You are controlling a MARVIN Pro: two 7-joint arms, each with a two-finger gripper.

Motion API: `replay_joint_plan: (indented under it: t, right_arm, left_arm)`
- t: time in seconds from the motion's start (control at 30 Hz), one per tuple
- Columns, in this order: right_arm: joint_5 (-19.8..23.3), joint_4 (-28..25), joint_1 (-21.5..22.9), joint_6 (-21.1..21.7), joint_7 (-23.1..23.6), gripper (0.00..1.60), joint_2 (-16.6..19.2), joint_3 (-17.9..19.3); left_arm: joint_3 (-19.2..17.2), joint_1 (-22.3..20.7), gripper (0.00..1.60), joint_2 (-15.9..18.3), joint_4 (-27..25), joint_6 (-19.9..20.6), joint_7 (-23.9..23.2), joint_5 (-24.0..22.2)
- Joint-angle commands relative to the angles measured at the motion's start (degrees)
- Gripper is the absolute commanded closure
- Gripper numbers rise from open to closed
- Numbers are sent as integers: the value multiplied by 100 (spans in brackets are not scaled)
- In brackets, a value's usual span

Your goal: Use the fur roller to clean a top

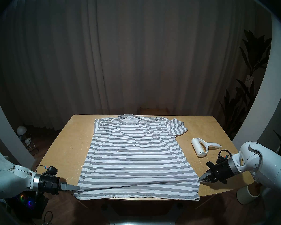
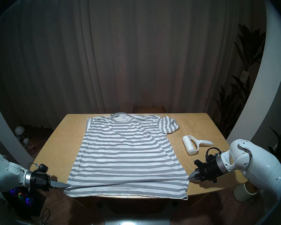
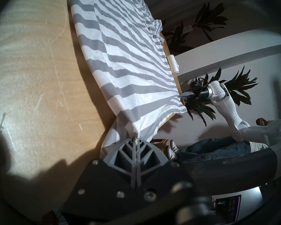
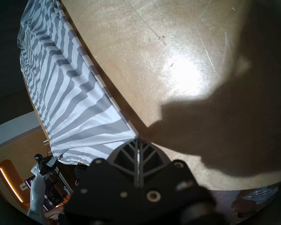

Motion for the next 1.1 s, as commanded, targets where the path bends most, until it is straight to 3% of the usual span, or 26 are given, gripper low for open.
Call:
replay_joint_plan:
  t: [0.0,0.03,0.07,0.1,0.47,0.73,0.93,1.07]
  right_arm:
    - [-1,-32,63,-2,1,91,33,-14]
    - [3,-32,63,-2,0,77,32,-17]
    - [3,-33,71,-2,-6,3,35,-27]
    - [6,-34,75,-2,-10,0,35,-31]
    - [154,30,36,-2,-68,0,285,45]
    - [299,183,-24,-2,-91,0,607,367]
    - [422,170,-3,-2,-64,0,678,580]
    - [571,104,42,-2,-26,0,685,658]
  left_arm:
    - [496,583,13,-206,71,164,85,91]
    - [495,582,0,-204,81,170,75,72]
    - [494,588,0,-195,81,175,85,52]
    - [495,595,0,-179,85,176,71,27]
    - [500,721,0,40,246,172,-100,-274]
    - [418,902,0,380,758,58,-492,-976]
    - [201,1228,0,628,1103,-374,-616,-1681]
    - [36,1219,0,650,1385,-545,-785,-2050]
